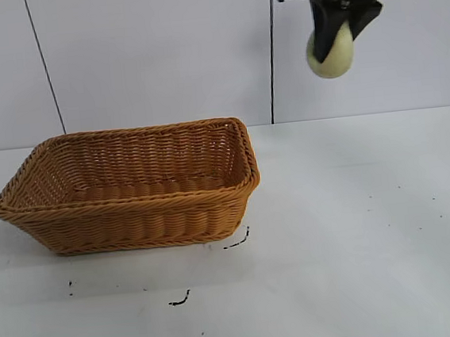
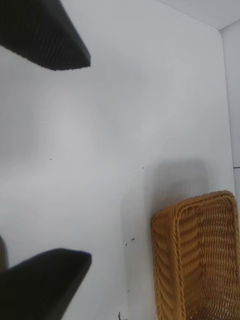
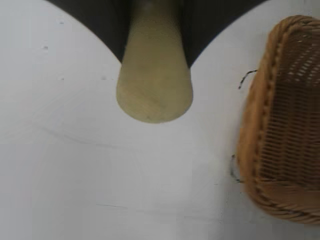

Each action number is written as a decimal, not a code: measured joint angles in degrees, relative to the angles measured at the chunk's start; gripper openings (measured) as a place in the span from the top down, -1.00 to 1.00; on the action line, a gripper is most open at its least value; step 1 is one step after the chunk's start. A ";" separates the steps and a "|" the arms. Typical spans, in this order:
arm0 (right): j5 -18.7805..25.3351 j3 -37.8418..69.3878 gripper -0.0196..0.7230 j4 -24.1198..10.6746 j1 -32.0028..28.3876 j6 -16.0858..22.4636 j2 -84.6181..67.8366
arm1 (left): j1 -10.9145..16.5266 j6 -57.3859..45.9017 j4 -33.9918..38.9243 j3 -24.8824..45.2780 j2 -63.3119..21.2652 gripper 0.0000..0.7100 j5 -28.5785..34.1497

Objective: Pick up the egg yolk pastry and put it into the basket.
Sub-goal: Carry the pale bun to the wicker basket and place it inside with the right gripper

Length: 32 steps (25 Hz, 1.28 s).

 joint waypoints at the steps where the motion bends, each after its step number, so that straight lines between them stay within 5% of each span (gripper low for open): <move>1: -0.72 0.00 0.55 0.00 1.66 0.00 0.27 | 0.00 0.00 0.00 0.00 0.00 -0.96 0.00; 12: -13.79 0.00 0.55 -2.22 17.50 -0.22 6.61 | 0.00 0.00 0.00 0.00 0.00 -0.96 0.00; 24: -24.58 0.00 0.54 -2.22 18.68 1.73 18.53 | 0.00 0.00 0.00 0.00 0.00 -0.96 0.00; 27: -24.58 0.00 0.33 -1.58 18.68 1.77 19.14 | 0.00 0.00 0.00 0.00 0.00 -0.96 0.00; 32: -22.34 -0.53 -0.55 -1.41 18.68 1.77 18.92 | 0.00 0.00 0.00 0.00 0.00 -0.96 0.00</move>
